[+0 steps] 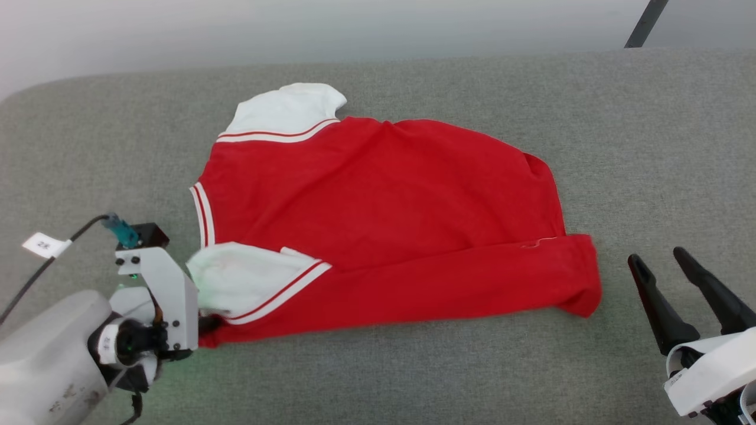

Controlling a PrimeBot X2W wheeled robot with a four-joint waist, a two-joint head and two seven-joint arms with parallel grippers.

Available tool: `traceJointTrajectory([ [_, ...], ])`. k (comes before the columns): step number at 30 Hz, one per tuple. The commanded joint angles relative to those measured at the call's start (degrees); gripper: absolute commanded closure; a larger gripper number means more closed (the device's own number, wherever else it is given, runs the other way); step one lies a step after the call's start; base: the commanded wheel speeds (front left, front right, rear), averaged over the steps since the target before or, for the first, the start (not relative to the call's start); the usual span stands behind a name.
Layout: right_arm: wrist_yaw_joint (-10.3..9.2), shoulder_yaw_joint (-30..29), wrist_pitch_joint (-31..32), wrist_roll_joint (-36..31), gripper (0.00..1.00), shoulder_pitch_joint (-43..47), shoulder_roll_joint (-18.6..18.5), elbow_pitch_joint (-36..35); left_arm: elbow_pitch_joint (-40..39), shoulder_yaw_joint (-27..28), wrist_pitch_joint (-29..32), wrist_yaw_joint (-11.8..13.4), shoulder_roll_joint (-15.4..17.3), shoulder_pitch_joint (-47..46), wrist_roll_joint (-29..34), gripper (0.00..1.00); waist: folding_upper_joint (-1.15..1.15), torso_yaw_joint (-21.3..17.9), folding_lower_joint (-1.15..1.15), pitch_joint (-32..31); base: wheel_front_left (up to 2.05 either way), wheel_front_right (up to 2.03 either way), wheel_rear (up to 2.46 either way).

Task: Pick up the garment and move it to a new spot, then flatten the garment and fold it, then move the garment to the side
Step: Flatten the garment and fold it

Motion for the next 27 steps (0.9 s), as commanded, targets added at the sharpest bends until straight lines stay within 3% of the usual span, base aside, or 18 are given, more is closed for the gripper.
traceJointTrajectory([
  [1,-0.06,0.2,0.8,1.0,0.0,-0.6,-0.2,0.4,1.2,-1.5,-0.1,-0.6,-2.0,1.8,0.4,1.0,0.0,0.1,0.0,0.1,0.0,0.0,0.0],
  [14,-0.05,1.2,14.6,2.6,0.0,-2.3,-2.3,5.9,1.8,-0.1,-1.6,-3.1,-4.1,-0.9,0.9,1.0,0.0,2.5,0.0,1.6,0.0,0.0,0.0],
  [27,-0.05,3.9,21.3,2.3,0.0,-8.2,-2.0,16.0,2.6,0.1,-2.6,-4.9,-7.3,-3.4,2.1,1.0,0.0,5.9,0.0,4.0,0.0,0.0,0.0],
])
